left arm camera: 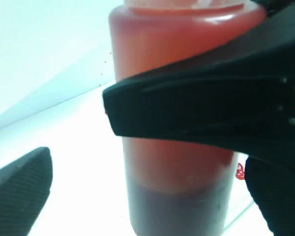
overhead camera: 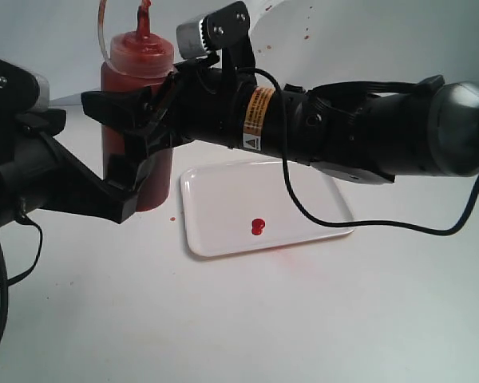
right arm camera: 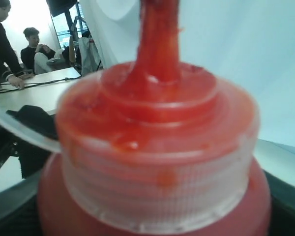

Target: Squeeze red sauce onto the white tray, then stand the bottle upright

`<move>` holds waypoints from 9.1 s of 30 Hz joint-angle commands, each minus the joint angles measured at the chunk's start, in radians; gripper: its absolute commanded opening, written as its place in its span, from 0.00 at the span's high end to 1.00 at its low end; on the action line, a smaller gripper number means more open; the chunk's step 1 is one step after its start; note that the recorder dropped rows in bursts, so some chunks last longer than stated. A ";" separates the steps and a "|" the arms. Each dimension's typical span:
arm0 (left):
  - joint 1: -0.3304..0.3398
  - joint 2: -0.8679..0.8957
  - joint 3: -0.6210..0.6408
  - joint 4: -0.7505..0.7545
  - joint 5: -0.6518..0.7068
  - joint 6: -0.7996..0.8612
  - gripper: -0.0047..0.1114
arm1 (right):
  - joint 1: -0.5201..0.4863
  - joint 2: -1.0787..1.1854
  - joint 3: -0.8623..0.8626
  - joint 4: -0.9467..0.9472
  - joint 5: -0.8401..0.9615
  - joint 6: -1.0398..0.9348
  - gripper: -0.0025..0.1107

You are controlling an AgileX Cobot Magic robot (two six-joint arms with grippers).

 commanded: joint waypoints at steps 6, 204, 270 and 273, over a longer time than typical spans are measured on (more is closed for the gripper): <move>-0.004 -0.006 -0.002 -0.084 0.116 0.051 0.06 | -0.003 -0.001 -0.007 0.103 0.121 -0.129 0.98; 0.531 -1.149 0.595 -1.593 0.029 1.558 0.95 | 0.136 -1.226 0.586 -0.079 1.141 -0.118 0.98; 0.659 -1.149 0.595 -1.593 0.026 1.556 0.95 | -0.110 -1.303 0.586 -0.039 1.052 -0.116 0.98; 0.659 -1.149 0.595 -1.593 0.026 1.556 0.95 | -0.299 -1.391 0.586 0.068 1.028 -0.079 0.98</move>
